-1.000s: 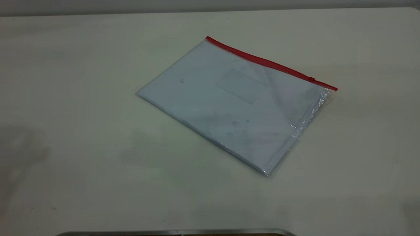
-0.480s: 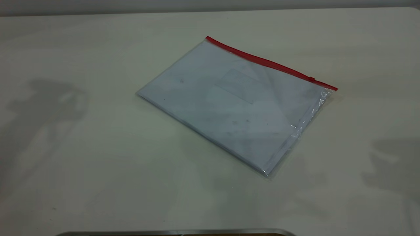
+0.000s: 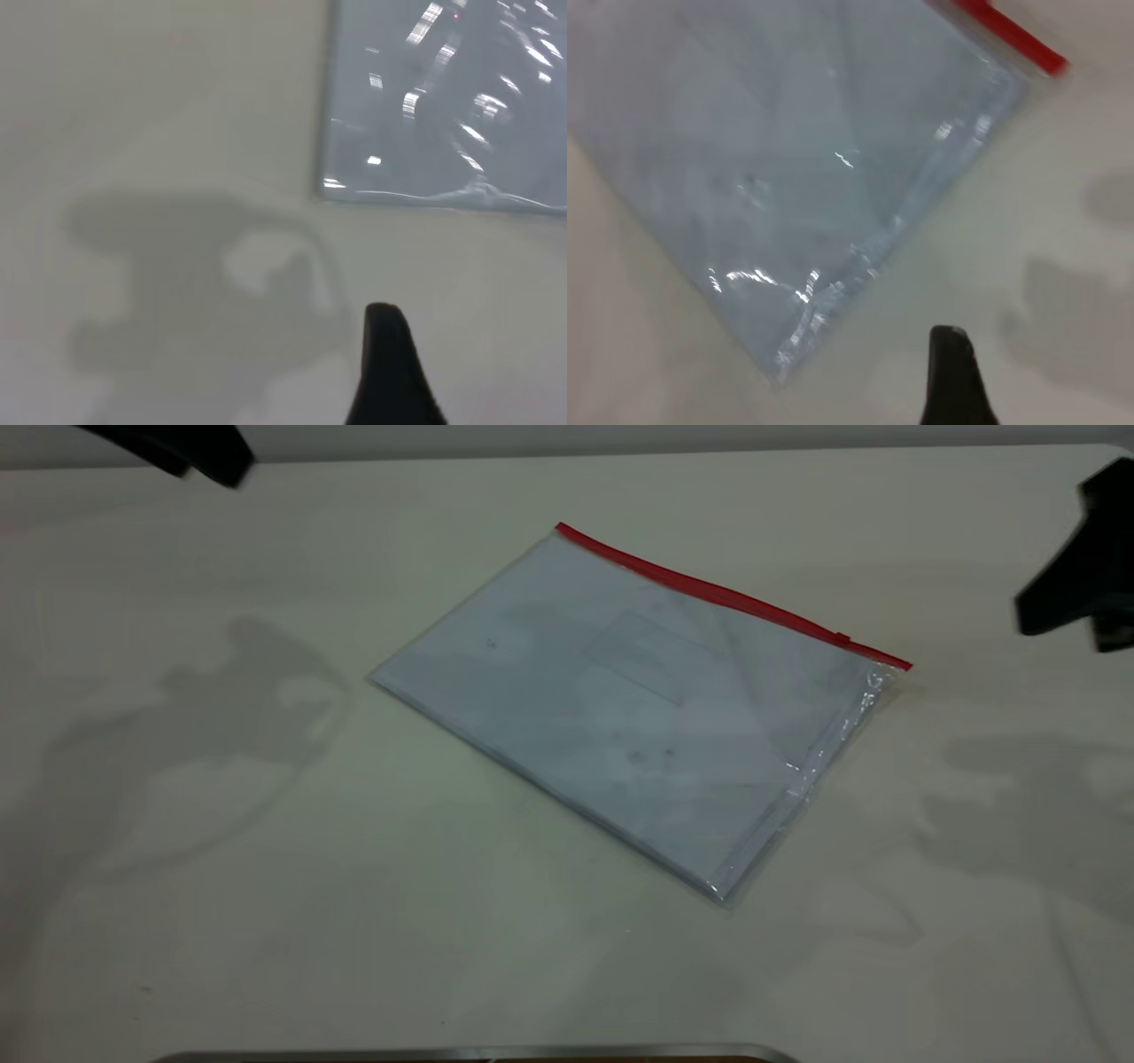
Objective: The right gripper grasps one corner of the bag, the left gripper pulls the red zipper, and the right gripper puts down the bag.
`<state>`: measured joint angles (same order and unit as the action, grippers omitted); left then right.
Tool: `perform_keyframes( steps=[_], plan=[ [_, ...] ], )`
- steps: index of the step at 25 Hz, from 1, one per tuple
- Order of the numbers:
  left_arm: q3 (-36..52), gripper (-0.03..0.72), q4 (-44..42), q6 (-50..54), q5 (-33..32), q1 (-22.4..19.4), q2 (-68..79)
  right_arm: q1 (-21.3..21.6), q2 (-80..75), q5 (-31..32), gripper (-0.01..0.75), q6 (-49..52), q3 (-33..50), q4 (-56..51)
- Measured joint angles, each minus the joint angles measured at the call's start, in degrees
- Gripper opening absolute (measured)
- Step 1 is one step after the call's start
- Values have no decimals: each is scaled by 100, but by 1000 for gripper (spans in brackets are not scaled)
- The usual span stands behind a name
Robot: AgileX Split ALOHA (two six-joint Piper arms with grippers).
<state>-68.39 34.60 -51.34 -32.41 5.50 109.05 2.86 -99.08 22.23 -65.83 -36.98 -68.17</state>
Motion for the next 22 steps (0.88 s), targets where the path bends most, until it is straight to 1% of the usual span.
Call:
perform_keyframes(
  steps=[7,9,10,12,14,22],
  plan=[
    [0,546,570,-87,-22,129,34,0,-1338,445,535,-2693,-543,-2520],
    [0,546,625,-87,-48,136,34,0,-1727,626,535,-3213,-624,-3117],
    [0,546,635,-87,-53,136,34,0,-1916,741,535,-3392,-669,-3232],
    [0,546,694,-87,-111,136,34,0,-2236,977,535,-3560,-748,-3341],
    [0,546,768,-87,-168,136,34,-5,-2543,1081,535,-3678,-901,-3385],
    [0,546,901,-87,-276,140,34,-5,-3503,1123,535,-3786,-1499,-3449]
  ],
)
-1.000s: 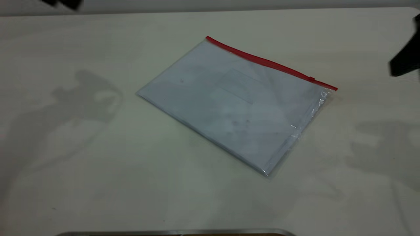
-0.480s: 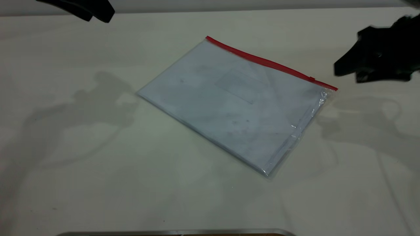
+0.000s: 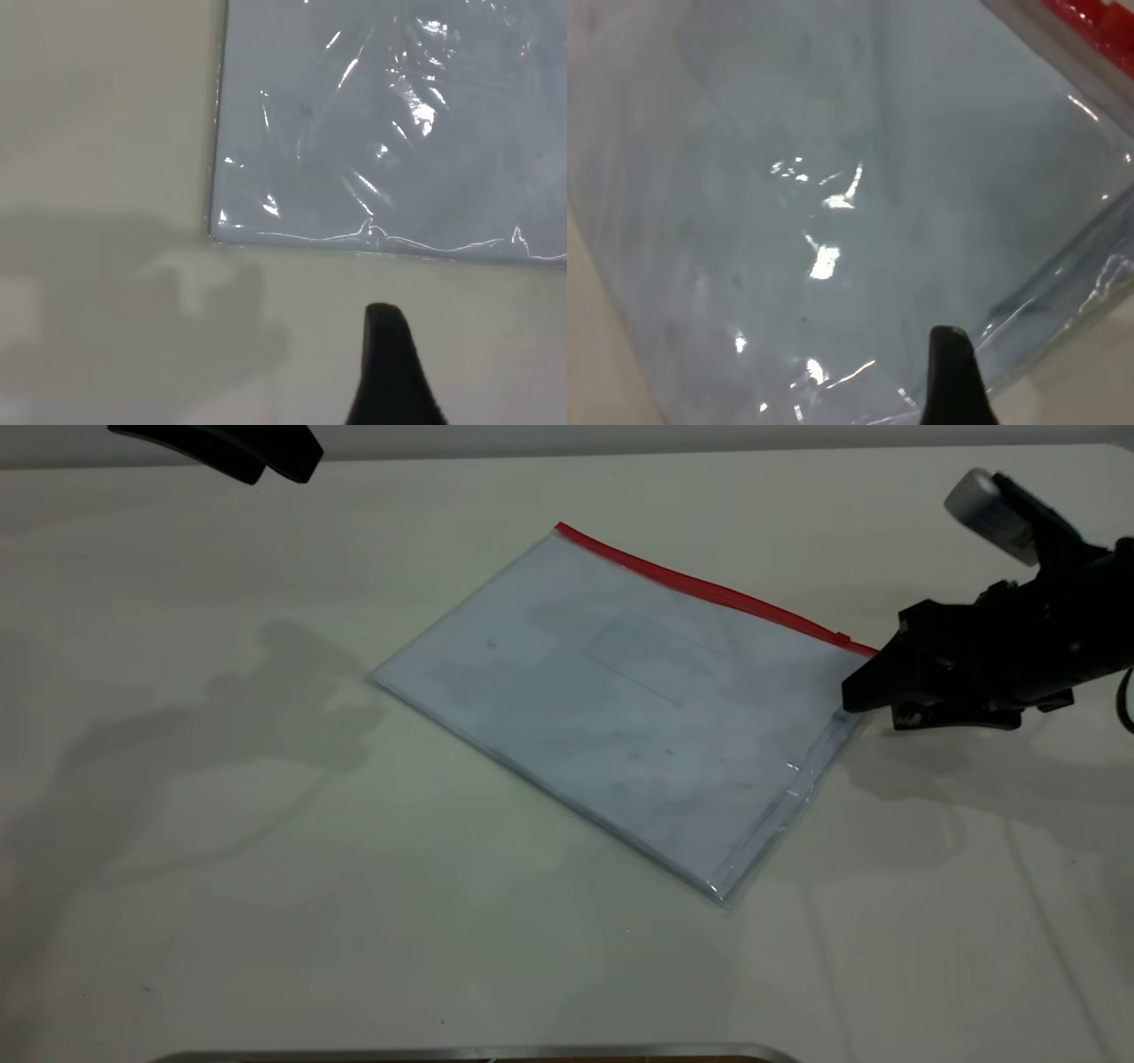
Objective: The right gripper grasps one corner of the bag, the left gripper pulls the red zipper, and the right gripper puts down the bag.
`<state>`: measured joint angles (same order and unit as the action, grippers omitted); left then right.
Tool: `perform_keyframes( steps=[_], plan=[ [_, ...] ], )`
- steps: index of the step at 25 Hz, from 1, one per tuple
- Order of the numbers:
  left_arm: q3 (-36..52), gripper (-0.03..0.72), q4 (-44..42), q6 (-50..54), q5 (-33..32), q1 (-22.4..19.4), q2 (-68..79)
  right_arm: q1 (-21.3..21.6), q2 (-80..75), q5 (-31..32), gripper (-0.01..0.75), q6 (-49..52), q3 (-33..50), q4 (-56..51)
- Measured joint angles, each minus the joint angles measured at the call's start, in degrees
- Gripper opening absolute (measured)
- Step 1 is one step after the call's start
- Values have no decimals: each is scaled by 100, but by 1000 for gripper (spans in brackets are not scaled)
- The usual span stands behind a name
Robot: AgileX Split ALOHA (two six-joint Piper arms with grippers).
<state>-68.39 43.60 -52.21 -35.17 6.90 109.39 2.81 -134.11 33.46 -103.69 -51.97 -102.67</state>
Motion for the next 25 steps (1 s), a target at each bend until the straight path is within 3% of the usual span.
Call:
perform_keyframes(
  steps=[8,19,25],
  plan=[
    [0,541,5,0,-11,0,0,0,-284,-321,535,-277,-456,-5],
    [0,518,9,0,-22,0,5,-45,-354,635,535,-508,-650,-5],
    [0,518,29,0,-22,0,5,-108,-354,776,532,-616,-650,-5]
  ],
)
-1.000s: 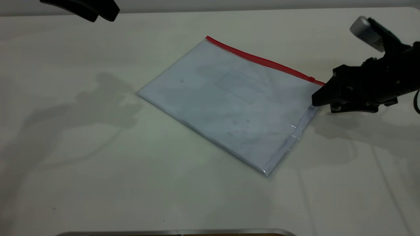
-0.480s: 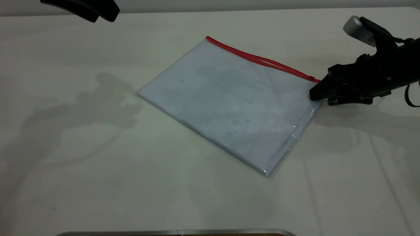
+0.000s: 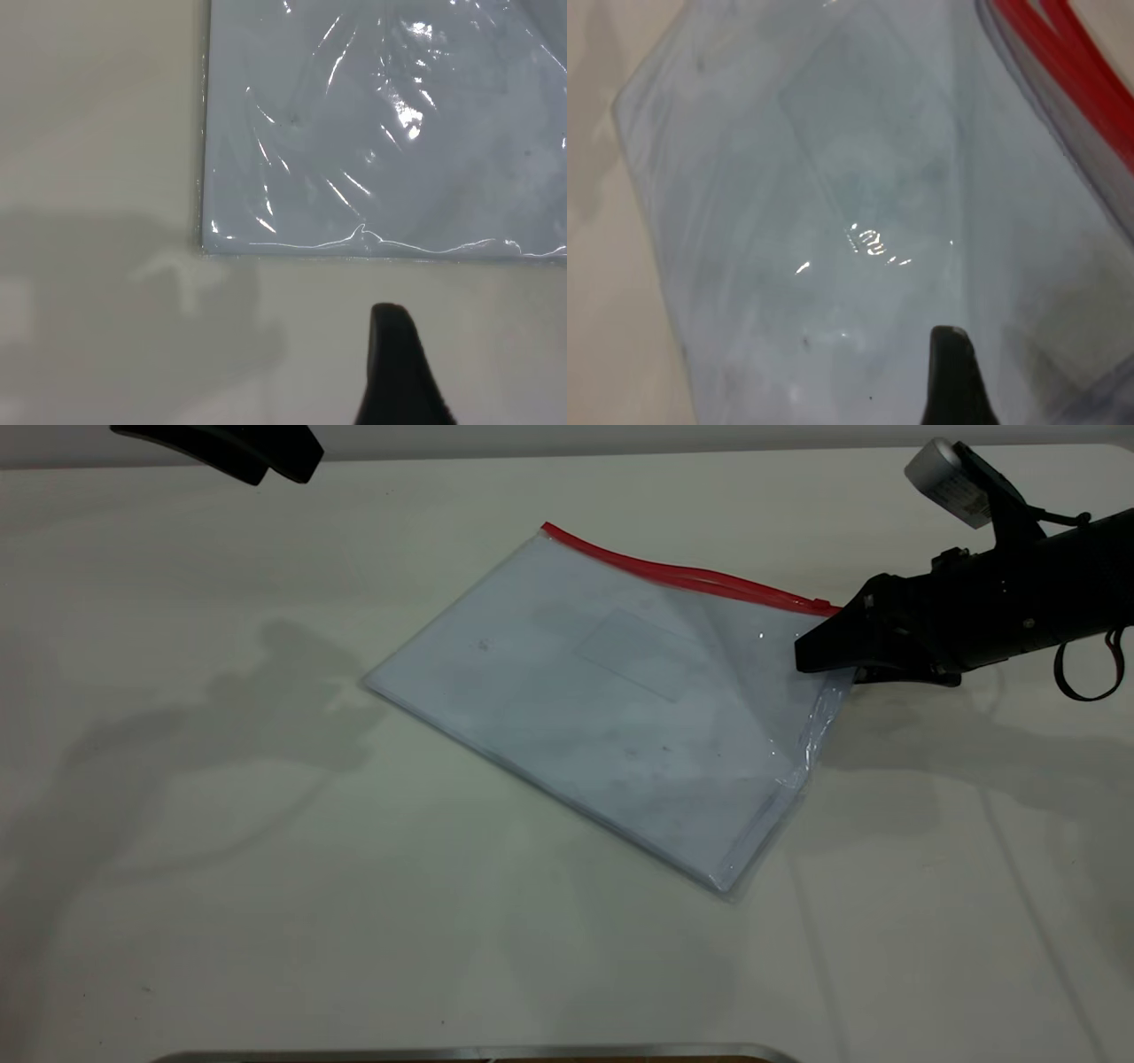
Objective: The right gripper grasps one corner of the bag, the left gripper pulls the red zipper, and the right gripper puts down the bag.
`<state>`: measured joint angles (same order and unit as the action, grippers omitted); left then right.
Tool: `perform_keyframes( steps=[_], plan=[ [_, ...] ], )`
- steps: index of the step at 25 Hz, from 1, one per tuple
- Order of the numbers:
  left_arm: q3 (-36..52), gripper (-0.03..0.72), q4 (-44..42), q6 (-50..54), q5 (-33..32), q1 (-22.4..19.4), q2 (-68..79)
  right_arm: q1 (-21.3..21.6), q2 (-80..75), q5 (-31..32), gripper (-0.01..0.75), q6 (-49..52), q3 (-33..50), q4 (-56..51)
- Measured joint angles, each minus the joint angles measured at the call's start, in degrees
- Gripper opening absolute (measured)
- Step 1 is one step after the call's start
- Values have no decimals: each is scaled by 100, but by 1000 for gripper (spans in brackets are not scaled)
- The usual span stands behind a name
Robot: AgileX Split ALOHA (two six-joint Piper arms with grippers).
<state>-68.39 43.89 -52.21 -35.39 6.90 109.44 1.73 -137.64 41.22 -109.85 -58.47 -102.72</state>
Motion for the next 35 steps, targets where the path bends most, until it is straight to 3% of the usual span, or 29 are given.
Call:
perform_keyframes(
  steps=[5,15,35],
  plan=[
    [0,518,10,0,0,0,0,0,0,53,464,-31,0,0],
    [0,517,20,0,11,0,0,0,0,151,177,-334,0,0],
    [0,517,230,0,23,0,0,-237,-40,149,139,-483,-165,7]
  ],
)
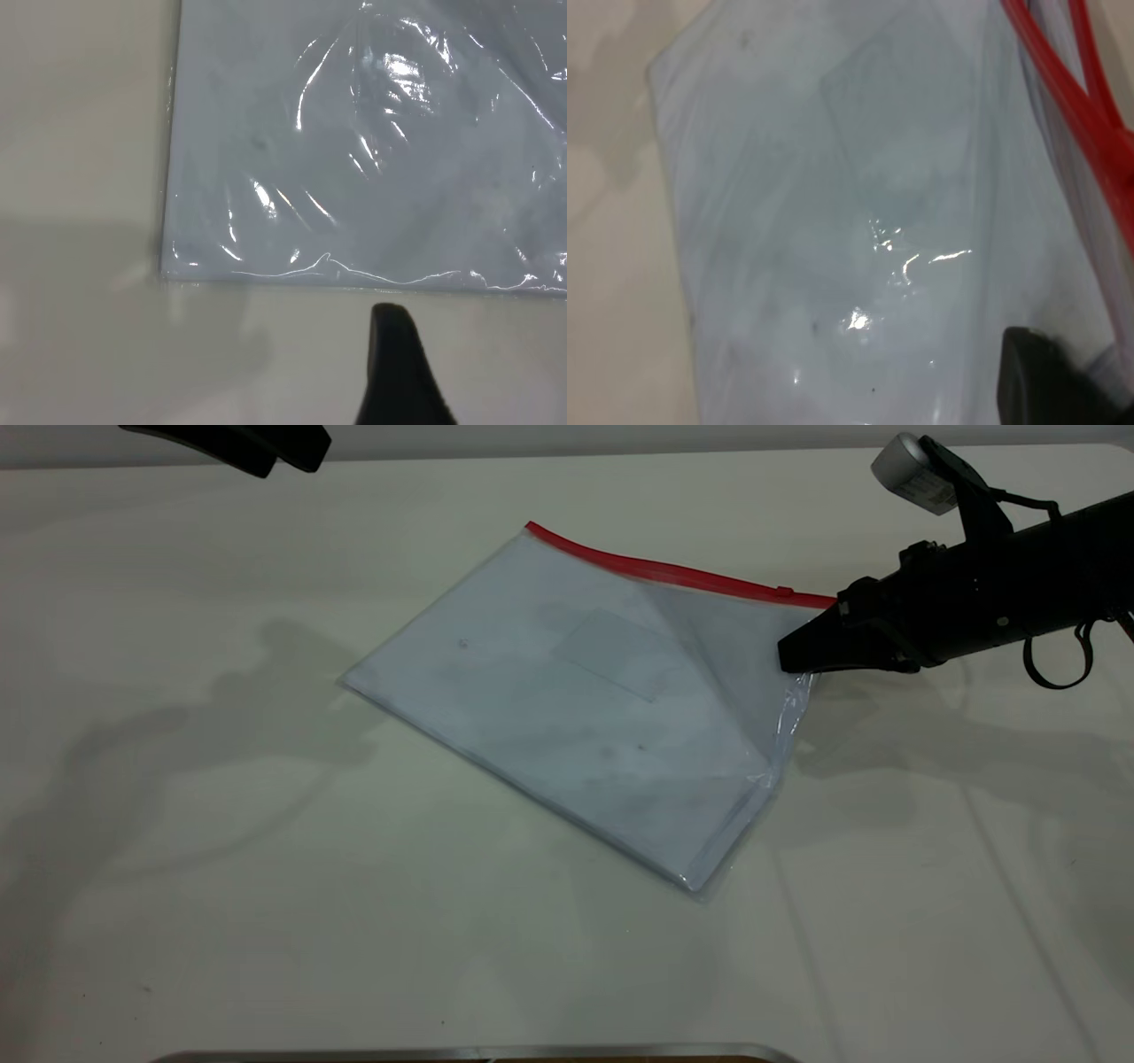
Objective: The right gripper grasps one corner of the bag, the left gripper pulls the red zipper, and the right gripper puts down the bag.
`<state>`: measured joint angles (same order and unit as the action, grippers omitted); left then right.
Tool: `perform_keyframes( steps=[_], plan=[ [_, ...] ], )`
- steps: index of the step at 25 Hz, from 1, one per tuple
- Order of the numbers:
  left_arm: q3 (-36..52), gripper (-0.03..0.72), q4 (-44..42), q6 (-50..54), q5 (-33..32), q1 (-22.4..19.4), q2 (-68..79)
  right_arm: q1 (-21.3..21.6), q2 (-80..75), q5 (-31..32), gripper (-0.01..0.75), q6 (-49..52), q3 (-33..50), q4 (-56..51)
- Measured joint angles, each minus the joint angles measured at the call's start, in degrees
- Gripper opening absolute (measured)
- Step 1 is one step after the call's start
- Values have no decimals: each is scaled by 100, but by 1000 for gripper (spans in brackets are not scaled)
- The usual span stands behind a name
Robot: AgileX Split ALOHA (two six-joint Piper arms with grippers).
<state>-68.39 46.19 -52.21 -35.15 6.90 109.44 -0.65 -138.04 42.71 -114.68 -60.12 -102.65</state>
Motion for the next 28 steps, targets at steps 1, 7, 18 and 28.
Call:
perform_keyframes(
  steps=[1,7,18,28],
  plan=[
    [0,517,5,0,0,0,0,0,-5,-6,107,11,-26,5],
    [0,517,20,-782,-5,0,0,0,0,75,34,-23,-138,71],
    [-564,517,284,-3484,-325,343,0,-224,999,285,34,-278,-143,1271],
    [-905,517,301,-4360,-375,1328,0,-895,1445,338,34,-384,-143,1932]
  ],
)
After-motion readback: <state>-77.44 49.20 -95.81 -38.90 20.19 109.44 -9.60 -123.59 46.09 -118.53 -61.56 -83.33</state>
